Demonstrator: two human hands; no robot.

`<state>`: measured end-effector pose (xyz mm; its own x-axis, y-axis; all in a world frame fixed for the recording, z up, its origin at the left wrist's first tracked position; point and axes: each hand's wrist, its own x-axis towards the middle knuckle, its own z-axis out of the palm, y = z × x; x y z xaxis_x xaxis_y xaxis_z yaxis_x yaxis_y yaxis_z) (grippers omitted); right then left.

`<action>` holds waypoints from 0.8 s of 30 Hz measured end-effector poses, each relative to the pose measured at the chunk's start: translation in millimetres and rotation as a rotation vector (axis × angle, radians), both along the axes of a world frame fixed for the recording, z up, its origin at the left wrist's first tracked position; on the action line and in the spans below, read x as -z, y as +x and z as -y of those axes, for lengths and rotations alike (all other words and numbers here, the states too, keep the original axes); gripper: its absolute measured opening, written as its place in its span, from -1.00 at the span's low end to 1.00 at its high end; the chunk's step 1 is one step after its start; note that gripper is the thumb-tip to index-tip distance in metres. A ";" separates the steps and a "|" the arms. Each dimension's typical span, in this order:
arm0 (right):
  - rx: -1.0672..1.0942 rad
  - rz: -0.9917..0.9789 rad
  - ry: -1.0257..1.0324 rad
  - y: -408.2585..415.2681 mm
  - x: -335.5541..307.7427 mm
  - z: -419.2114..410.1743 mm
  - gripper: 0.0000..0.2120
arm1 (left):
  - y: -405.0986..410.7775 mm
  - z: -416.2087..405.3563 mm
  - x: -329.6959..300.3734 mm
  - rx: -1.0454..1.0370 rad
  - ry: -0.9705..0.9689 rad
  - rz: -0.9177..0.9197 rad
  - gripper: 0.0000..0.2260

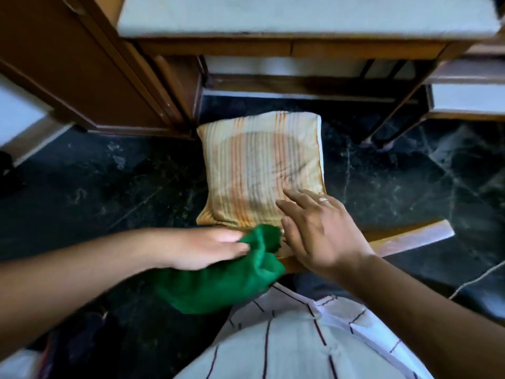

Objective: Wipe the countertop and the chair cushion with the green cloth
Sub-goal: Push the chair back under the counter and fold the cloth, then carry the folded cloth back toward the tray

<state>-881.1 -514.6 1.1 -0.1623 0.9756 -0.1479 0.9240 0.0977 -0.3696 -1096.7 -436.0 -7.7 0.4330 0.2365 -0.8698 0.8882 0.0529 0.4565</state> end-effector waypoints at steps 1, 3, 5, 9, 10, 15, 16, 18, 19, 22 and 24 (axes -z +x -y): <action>0.086 -0.101 0.038 2.9 -0.9 1.7 -0.60 | 9.8 0.1 -1.3 -0.060 -0.046 0.043 -0.51; 0.351 -0.430 0.054 17.6 -5.7 2.2 -0.60 | 39.3 3.6 -6.0 -0.251 -0.132 0.121 -0.61; 0.535 -0.723 -0.056 47.1 -9.0 -0.3 -0.66 | 70.8 2.6 -8.0 -0.437 -0.207 0.174 -0.72; 0.534 -0.848 -0.265 136.3 -30.4 7.2 -0.69 | 125.7 -14.8 -26.7 -0.733 -0.405 0.318 -0.72; 0.552 -0.876 -0.285 155.7 -36.5 8.5 -0.74 | 141.2 -18.8 -33.8 -0.779 -0.424 0.382 -0.73; 0.623 -1.058 -0.380 260.4 -62.1 10.6 -0.59 | 241.0 -19.6 -40.9 -1.009 -0.181 0.574 -0.46; 0.633 -1.084 -0.419 283.2 -65.4 10.6 -0.53 | 262.6 -15.1 -38.6 -1.054 -0.210 0.594 -0.40; 0.659 -1.117 -0.479 330.1 -67.6 13.2 -0.55 | 310.7 -8.5 -29.0 -1.043 -0.255 0.591 -0.42; 0.674 -1.121 -0.491 354.7 -66.8 14.6 -0.60 | 336.7 -7.5 -24.3 -0.987 -0.268 0.581 -0.43; 0.743 -1.212 -0.470 421.2 -62.9 19.5 -0.77 | 411.6 -3.8 -31.3 -0.935 -0.298 0.520 -0.38; 0.812 -1.322 -0.431 463.3 -59.8 24.1 -0.78 | 459.4 -3.1 -38.2 -0.943 -0.351 0.502 -0.41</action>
<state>-417.8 -538.6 60.9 0.1208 0.7878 -0.6040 -0.2963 -0.5521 -0.7793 -637.3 -432.9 30.4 0.5306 0.4310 -0.7298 0.1446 0.8024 0.5790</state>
